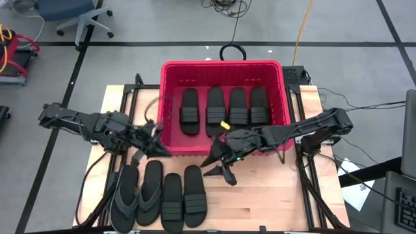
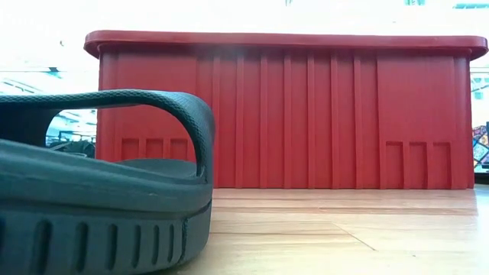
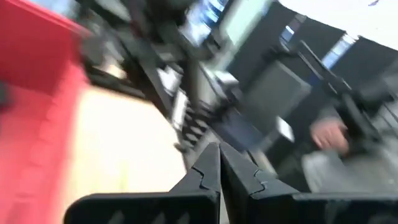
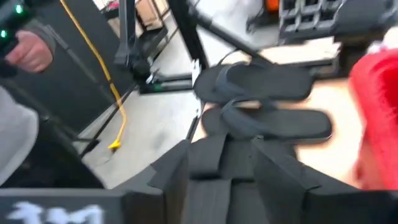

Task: Pick and place slides into bin
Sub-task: Put the black slide into the red bin

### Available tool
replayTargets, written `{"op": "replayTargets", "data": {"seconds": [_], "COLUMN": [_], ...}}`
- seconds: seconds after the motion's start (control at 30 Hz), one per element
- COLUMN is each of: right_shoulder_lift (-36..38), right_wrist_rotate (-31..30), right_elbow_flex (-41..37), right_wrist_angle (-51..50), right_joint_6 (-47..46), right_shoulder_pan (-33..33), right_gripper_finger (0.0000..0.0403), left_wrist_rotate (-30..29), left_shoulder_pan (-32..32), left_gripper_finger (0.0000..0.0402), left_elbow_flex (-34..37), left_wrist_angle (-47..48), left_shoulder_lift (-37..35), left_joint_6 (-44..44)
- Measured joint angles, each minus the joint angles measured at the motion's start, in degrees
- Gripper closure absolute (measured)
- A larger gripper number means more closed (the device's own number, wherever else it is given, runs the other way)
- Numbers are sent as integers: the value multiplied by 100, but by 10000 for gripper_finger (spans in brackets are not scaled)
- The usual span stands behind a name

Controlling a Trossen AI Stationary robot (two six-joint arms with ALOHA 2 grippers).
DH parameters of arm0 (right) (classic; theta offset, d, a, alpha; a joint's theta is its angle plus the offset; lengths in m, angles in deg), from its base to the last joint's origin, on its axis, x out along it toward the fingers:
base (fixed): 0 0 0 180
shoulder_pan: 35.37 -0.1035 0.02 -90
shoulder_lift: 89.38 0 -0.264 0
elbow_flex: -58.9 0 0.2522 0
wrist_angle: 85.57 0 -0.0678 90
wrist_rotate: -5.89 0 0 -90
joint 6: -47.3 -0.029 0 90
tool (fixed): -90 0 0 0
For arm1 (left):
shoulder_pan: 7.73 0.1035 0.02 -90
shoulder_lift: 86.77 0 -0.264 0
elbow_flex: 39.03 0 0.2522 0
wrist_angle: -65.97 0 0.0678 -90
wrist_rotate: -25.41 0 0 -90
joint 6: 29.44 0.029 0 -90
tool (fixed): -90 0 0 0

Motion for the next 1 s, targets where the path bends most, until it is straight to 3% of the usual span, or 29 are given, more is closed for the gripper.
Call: {"op": "replayTargets", "data": {"seconds": [0.17,0.27,0.43,0.63,0.73,1.0], "right_shoulder_lift": [554,951,1619,2225,2399,2512], "right_wrist_rotate": [-523,-584,-707,-737,-735,-713], "right_elbow_flex": [0,2,2,1,0,0], "right_wrist_angle": [-229,-617,-1801,-2740,-2908,-2961], "right_joint_6": [367,663,736,705,733,772], "right_shoulder_pan": [0,4,-7,-215,-316,-425], "right_gripper_finger": [352,394,391,401,399,401], "left_wrist_rotate": [78,-240,-1041,-1932,-1919,-979], "left_shoulder_pan": [-768,-1207,-1656,-1676,-1678,-1583], "left_gripper_finger": [399,399,400,378,355,243], "left_elbow_flex": [0,0,0,0,0,0], "left_wrist_angle": [-56,-300,-745,-792,-969,-1248], "left_shoulder_lift": [567,1054,1801,2574,3044,3982], "left_joint_6": [83,278,193,-1029,-1371,-1912]}}
